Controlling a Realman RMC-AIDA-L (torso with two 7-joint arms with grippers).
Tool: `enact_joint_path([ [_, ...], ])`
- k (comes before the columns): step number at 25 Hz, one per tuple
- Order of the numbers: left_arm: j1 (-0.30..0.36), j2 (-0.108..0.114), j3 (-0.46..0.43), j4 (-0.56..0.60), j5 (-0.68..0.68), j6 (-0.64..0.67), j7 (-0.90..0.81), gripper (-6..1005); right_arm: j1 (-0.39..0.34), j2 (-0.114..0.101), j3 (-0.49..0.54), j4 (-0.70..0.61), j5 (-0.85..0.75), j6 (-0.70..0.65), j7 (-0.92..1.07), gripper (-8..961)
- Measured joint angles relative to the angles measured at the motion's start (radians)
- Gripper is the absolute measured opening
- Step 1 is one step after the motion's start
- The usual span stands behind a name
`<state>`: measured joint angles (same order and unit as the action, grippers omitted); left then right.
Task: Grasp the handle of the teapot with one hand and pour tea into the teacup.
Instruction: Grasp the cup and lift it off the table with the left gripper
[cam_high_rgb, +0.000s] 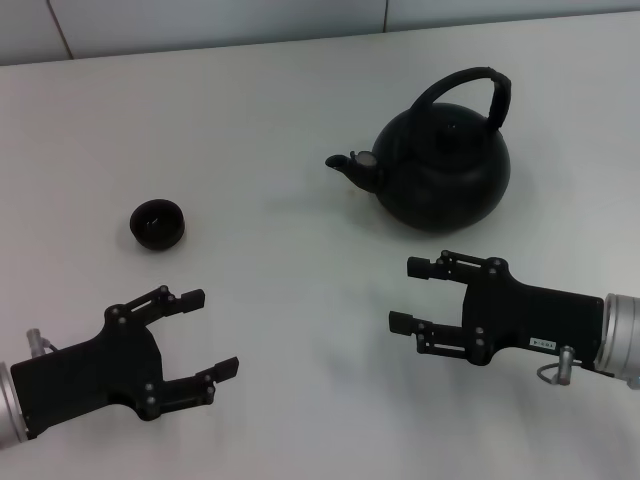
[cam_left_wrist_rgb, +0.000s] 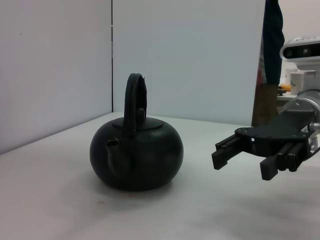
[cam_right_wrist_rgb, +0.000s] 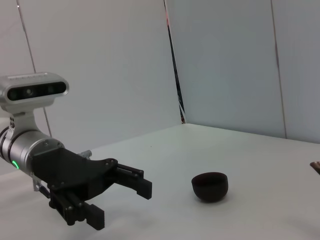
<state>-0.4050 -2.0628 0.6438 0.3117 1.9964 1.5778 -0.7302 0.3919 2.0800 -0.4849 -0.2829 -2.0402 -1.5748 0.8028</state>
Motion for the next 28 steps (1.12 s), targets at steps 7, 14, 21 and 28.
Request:
enact_joint_path([
  [7,0.003,0.001,0.000,0.009,0.003,0.012,-0.004,858,0.001,-0.002,-0.003,0.008,0.000,0.001,-0.001,728],
  [14,0.006,0.001,0.001,0.010,0.003,0.016,-0.003,857,0.000,-0.002,-0.003,0.008,0.000,0.001,-0.002,728],
  [21,0.006,0.000,0.002,0.004,0.003,0.017,-0.002,856,-0.002,-0.002,-0.003,0.008,0.000,0.003,-0.002,729],
  [28,0.006,0.000,0.002,0.002,0.000,0.018,-0.001,855,-0.005,-0.002,-0.003,0.008,0.000,0.003,-0.002,727],
])
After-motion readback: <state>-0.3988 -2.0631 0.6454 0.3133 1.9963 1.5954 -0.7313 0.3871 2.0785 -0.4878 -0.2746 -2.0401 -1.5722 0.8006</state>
